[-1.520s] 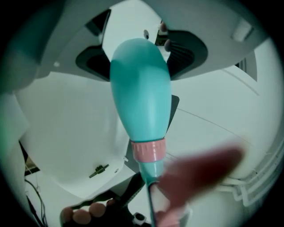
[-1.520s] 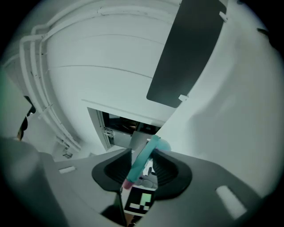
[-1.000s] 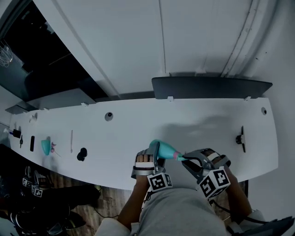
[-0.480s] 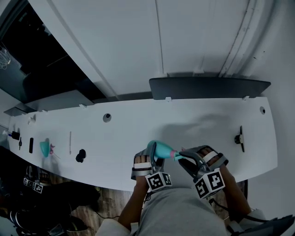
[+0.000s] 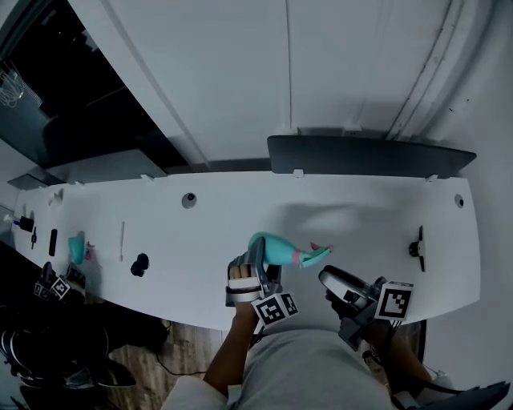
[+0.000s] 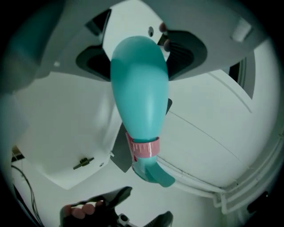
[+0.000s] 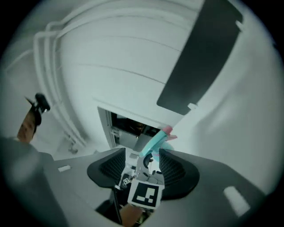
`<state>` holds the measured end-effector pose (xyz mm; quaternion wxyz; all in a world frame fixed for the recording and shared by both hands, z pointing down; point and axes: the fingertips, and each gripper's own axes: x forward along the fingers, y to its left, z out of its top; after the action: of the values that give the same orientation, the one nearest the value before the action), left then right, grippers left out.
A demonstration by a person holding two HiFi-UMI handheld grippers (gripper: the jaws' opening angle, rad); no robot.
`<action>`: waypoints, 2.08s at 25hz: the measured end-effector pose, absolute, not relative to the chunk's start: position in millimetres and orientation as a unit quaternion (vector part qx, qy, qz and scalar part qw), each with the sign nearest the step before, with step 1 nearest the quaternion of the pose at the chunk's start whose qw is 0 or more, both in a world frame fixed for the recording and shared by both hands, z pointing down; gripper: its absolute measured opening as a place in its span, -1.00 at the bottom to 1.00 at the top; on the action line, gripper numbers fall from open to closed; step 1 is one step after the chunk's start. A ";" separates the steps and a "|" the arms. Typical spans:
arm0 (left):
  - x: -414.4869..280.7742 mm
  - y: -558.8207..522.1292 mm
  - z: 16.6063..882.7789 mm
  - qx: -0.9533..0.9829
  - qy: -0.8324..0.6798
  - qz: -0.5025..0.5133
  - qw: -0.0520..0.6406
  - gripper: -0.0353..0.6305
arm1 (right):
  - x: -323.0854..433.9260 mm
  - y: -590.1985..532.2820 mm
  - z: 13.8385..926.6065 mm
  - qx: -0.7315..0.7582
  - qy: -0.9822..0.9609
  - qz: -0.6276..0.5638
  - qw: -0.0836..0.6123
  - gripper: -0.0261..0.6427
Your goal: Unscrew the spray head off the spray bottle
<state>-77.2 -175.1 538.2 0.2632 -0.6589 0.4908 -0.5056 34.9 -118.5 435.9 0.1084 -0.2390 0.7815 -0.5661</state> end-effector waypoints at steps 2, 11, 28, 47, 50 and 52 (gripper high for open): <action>-75.0 -176.2 531.2 -0.644 0.494 -0.506 0.293 0.26 | 35.8 -125.7 450.9 -0.253 0.721 -0.629 0.143 -0.20; -60.9 -166.0 527.6 -0.632 0.477 -0.506 0.341 0.25 | 22.2 -129.1 462.3 -0.282 0.774 -0.563 0.056 -0.58; -44.2 -155.5 544.9 -0.712 0.432 -0.479 0.277 0.25 | 9.9 -96.9 464.3 -0.128 0.809 0.376 -0.433 -0.67; -73.8 -161.6 549.9 -0.743 0.463 -0.446 0.186 0.25 | 35.9 -104.1 439.1 -0.158 0.804 0.429 -0.381 -0.67; -79.5 -164.6 549.5 -0.755 0.492 -0.412 0.139 0.26 | 38.0 -105.8 429.5 -0.195 0.841 0.374 -0.338 -0.67; -82.9 -165.4 548.2 -0.762 0.508 -0.388 0.107 0.26 | 40.7 -105.2 423.3 -0.216 0.861 0.341 -0.307 -0.67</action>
<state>-82.9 -165.4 548.2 0.1067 -0.7615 0.5077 -0.3885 40.7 -105.2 423.3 -0.3073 -0.2163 0.8615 0.3414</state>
